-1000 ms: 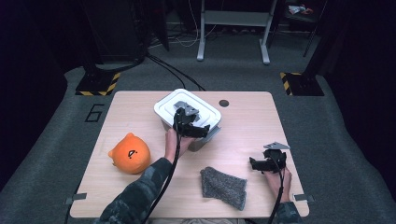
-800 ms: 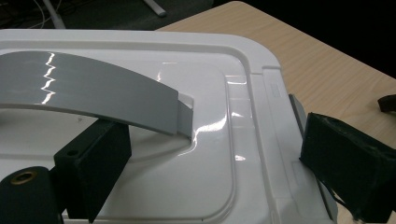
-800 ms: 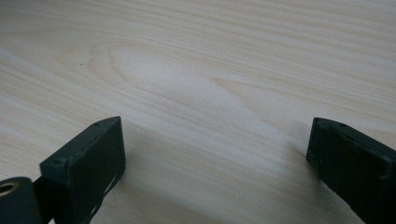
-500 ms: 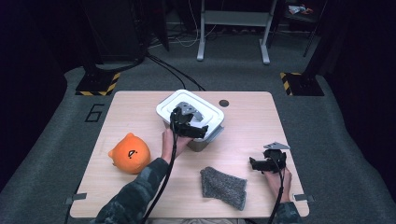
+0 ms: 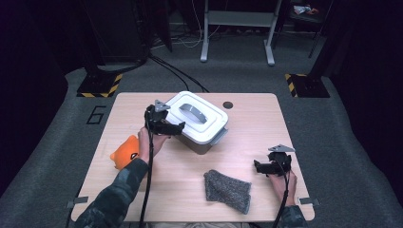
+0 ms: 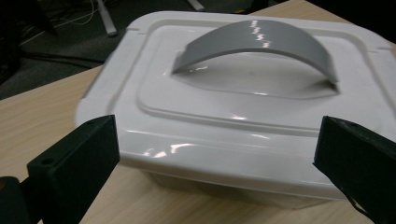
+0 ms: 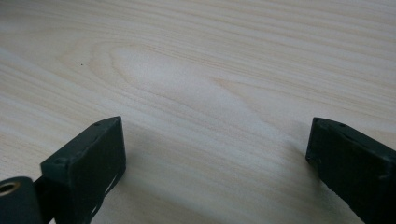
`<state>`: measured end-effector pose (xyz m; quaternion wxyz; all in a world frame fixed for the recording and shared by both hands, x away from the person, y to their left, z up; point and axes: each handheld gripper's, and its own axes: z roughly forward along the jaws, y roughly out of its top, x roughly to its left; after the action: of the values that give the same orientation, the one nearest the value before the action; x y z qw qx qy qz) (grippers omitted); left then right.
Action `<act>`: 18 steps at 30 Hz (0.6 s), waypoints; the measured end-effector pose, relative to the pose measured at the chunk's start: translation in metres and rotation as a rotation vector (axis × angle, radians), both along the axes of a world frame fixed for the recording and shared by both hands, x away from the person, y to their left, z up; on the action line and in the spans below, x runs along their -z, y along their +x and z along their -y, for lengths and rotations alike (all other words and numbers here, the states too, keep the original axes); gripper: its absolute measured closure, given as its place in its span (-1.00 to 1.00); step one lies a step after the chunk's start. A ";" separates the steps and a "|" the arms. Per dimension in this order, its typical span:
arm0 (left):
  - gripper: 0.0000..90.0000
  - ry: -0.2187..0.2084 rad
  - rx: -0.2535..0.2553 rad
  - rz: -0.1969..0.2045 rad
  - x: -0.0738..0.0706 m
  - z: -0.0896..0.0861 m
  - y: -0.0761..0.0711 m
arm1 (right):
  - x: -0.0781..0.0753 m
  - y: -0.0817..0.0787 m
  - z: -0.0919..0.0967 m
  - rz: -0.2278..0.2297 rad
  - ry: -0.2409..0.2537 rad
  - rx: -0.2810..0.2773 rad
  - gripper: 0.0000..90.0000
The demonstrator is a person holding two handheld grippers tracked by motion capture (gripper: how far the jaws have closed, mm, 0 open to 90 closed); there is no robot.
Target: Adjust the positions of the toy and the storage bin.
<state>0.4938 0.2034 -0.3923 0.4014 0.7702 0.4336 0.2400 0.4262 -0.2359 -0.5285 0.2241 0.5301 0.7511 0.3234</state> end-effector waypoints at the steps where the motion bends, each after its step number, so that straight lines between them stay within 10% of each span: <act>1: -1.00 -0.005 -0.005 0.004 -0.001 -0.006 0.005 | 0.000 0.000 0.000 0.001 0.001 0.001 -0.91; 18: -1.00 -0.006 -0.012 -0.094 0.018 -0.031 0.057 | 0.000 0.000 0.000 0.000 0.000 0.001 -0.91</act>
<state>0.5506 0.2348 -0.4102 0.3815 0.7768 0.4572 0.2047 0.4261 -0.2358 -0.5284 0.2240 0.5306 0.7508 0.3234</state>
